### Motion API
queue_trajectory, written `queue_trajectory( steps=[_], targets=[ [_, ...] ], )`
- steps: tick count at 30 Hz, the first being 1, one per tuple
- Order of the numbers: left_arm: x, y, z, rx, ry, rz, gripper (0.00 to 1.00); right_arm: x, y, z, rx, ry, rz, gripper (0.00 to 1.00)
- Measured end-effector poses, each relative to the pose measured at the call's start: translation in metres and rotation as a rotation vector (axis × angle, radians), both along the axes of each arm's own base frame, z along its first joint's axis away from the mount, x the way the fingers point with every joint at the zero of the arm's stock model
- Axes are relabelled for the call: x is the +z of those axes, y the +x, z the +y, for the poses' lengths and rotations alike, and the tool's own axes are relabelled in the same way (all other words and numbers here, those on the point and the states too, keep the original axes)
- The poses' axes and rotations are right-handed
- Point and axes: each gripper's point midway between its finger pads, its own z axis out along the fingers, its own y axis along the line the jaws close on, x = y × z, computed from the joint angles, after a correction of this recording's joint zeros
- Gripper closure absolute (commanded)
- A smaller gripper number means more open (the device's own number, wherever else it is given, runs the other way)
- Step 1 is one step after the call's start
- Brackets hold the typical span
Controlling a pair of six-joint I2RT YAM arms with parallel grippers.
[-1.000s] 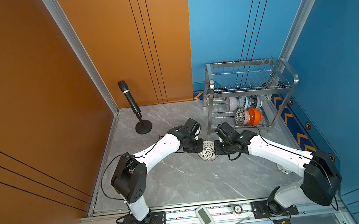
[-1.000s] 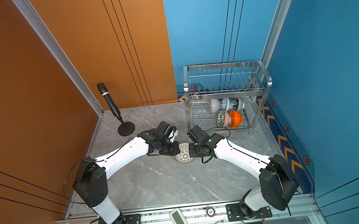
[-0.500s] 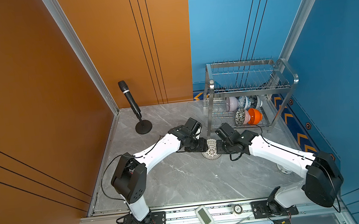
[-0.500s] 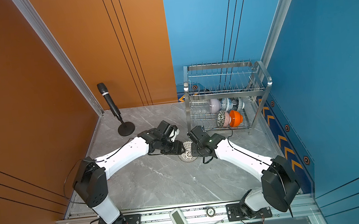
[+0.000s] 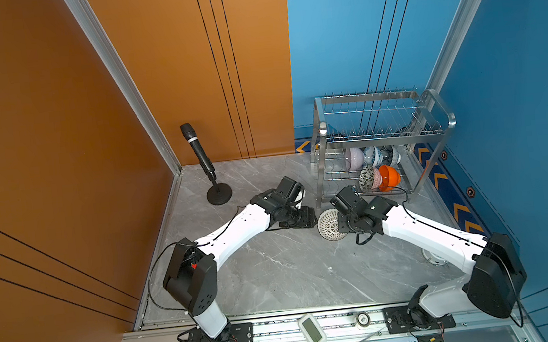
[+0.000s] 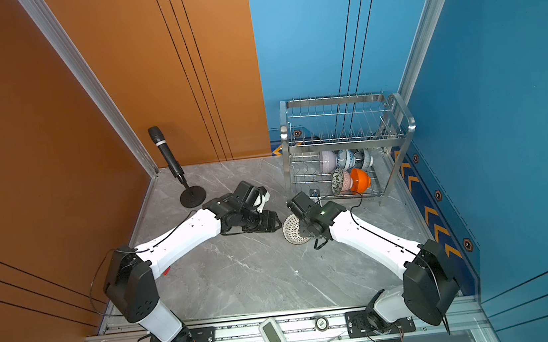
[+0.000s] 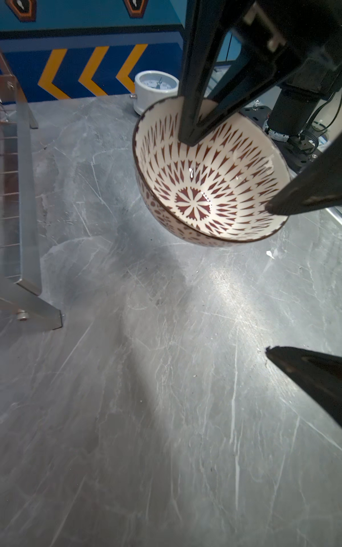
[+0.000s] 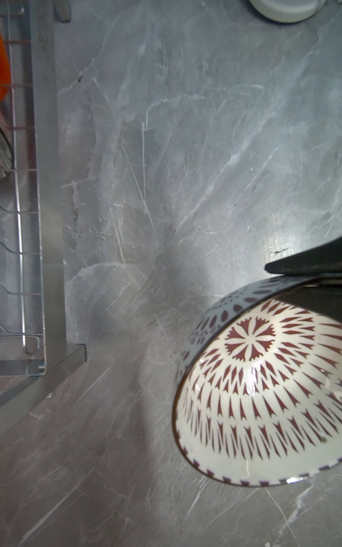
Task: Load bowls into a dish rack
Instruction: Place the bowl in the dish rack.
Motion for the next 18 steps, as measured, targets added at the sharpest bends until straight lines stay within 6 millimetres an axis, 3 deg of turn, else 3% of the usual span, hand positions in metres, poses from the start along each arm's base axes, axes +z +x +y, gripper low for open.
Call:
queue_trajectory(
  steps=[6, 11, 18],
  targets=[
    [0.017, 0.012, 0.012, 0.05, -0.035, -0.045, 0.3, 0.017, 0.008, -0.019, -0.033, -0.076, -0.035, 1.0],
    [0.007, 0.016, 0.024, 0.089, -0.021, -0.029, 0.32, 0.031, 0.016, -0.032, -0.046, -0.139, -0.067, 1.0],
    [0.0, 0.017, 0.035, 0.117, -0.003, -0.022, 0.32, 0.036, 0.023, -0.048, -0.045, -0.26, -0.061, 1.0]
  ],
)
